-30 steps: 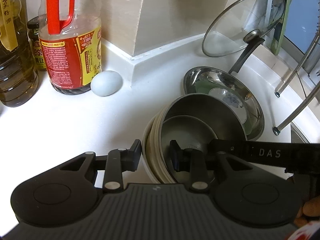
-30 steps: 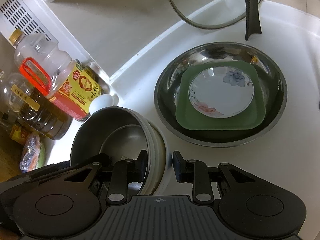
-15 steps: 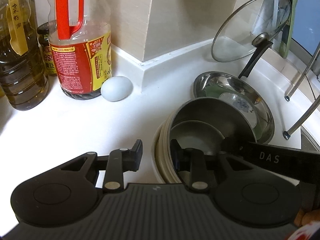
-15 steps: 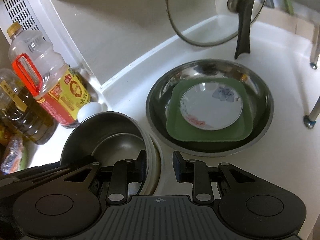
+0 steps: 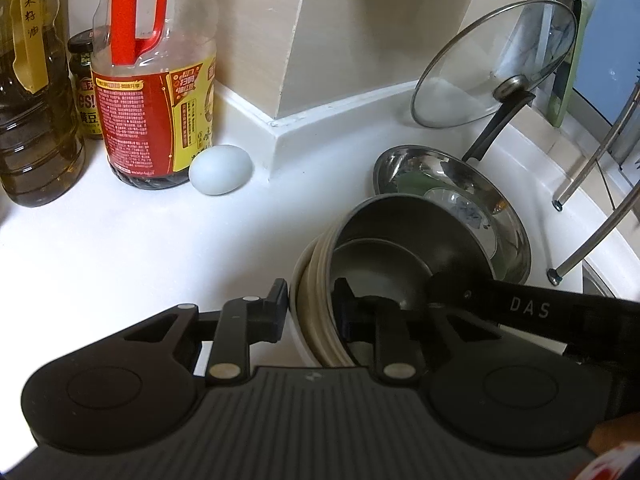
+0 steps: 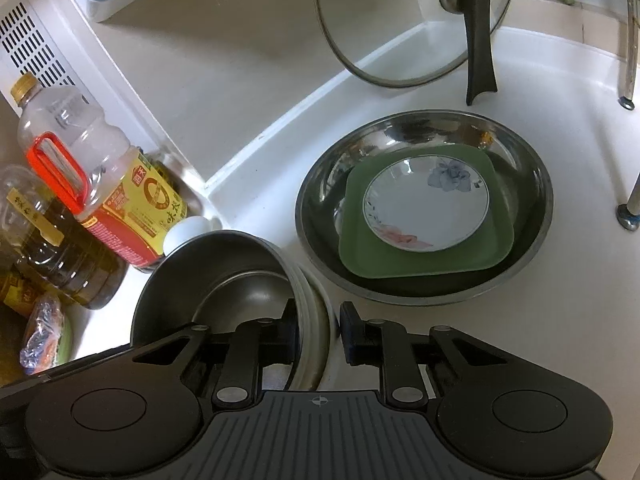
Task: Organize plates and bowls
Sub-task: 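Lift the bowl stack with both grippers and carry it toward the steel pan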
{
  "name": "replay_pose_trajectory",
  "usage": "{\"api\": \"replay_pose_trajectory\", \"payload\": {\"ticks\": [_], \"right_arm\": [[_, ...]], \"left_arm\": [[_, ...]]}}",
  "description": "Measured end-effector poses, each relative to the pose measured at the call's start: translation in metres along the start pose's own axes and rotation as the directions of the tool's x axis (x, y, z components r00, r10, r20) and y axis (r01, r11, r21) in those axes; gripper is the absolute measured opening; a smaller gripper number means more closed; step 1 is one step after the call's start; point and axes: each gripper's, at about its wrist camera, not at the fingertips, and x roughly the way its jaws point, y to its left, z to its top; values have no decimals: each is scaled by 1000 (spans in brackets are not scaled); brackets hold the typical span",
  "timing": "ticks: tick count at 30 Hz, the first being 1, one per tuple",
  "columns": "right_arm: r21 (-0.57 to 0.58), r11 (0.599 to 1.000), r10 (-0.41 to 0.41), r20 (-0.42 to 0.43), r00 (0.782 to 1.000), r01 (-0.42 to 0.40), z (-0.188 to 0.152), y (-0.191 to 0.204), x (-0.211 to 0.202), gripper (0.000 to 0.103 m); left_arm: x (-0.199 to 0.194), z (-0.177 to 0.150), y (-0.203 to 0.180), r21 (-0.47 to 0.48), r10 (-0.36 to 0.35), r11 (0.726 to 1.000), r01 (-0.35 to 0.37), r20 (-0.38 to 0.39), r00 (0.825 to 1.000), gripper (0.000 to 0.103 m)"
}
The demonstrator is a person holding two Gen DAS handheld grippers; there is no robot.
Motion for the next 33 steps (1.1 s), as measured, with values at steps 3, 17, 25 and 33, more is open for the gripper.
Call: {"api": "replay_pose_trajectory", "payload": {"ticks": [3, 17, 25, 33], "right_arm": [[5, 1000, 8, -1, 1000, -8, 0, -1, 0, 22], [1, 1000, 6, -10, 1000, -6, 1, 0, 1, 22], [-1, 1000, 13, -6, 1000, -13, 2, 1, 0, 22], [-8, 1000, 23, -3, 1000, -23, 7, 5, -2, 22]], "left_arm": [[0, 0, -1, 3, 4, 1000, -4, -3, 1000, 22], [0, 1, -1, -8, 5, 1000, -6, -14, 1000, 22], [-2, 3, -1, -14, 8, 1000, -8, -11, 1000, 22], [-7, 6, -1, -19, 14, 1000, -14, -5, 1000, 22]]}}
